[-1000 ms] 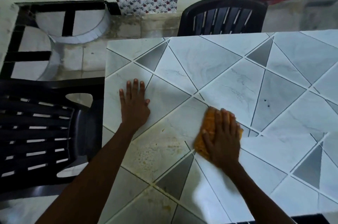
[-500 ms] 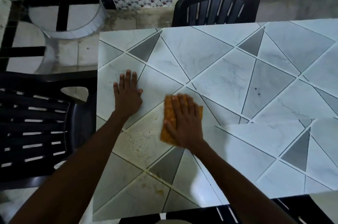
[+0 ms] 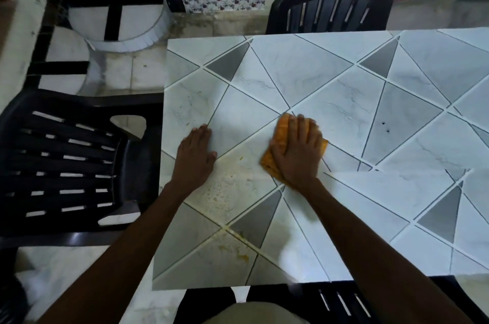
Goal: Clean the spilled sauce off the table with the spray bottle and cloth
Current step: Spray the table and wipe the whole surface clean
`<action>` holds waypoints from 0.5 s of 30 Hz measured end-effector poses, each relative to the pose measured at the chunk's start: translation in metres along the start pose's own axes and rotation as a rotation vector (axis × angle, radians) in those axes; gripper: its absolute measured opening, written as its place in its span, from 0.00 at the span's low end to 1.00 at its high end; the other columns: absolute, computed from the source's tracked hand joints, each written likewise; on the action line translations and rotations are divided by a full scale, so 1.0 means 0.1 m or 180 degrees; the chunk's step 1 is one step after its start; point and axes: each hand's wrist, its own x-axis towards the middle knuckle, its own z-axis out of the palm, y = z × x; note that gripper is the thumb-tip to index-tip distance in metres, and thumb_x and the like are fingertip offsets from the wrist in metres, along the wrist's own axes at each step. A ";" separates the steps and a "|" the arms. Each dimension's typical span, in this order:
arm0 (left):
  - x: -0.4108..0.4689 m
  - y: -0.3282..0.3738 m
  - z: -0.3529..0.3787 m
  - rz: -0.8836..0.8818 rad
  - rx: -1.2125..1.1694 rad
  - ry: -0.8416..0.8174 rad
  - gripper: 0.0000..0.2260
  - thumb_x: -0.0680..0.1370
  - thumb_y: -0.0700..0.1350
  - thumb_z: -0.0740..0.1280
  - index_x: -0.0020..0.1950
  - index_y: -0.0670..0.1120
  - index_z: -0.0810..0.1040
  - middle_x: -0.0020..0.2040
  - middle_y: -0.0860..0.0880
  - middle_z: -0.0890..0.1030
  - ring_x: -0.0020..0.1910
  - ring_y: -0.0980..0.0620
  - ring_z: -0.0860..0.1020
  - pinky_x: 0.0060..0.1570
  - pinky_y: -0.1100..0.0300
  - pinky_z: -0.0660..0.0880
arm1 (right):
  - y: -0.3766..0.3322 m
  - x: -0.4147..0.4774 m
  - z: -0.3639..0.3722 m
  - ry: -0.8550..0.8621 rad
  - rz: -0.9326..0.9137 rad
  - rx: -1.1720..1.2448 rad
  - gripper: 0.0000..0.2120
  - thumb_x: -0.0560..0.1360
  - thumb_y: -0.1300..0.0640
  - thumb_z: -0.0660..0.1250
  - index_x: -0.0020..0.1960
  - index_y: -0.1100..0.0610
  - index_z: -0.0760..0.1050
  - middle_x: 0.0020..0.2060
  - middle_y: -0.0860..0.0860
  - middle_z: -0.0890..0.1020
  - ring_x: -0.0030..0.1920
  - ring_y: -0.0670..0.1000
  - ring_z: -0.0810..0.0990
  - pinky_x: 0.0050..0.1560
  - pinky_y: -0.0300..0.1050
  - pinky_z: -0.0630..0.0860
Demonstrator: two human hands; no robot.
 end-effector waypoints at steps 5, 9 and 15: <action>-0.18 -0.11 -0.05 0.0139 -0.0009 -0.0055 0.29 0.79 0.55 0.55 0.76 0.40 0.64 0.77 0.41 0.64 0.75 0.39 0.63 0.71 0.42 0.63 | -0.23 -0.72 0.19 -0.0274 -0.1254 0.0126 0.40 0.78 0.33 0.56 0.82 0.51 0.49 0.82 0.52 0.50 0.82 0.58 0.44 0.78 0.64 0.47; -0.21 -0.16 -0.08 0.0279 -0.0083 -0.0072 0.28 0.80 0.54 0.55 0.74 0.38 0.66 0.75 0.39 0.66 0.74 0.38 0.65 0.70 0.41 0.65 | 0.33 -1.04 0.12 -0.0343 -0.1632 -0.0142 0.38 0.79 0.34 0.55 0.82 0.51 0.53 0.82 0.52 0.53 0.82 0.57 0.47 0.76 0.65 0.55; -0.34 -0.20 -0.09 0.0279 -0.0168 -0.0028 0.26 0.81 0.53 0.54 0.74 0.38 0.67 0.74 0.39 0.67 0.74 0.40 0.64 0.73 0.44 0.63 | 0.22 -0.27 -0.04 -0.0067 -0.0169 -0.0121 0.36 0.80 0.34 0.52 0.82 0.52 0.53 0.81 0.54 0.57 0.80 0.62 0.52 0.76 0.66 0.52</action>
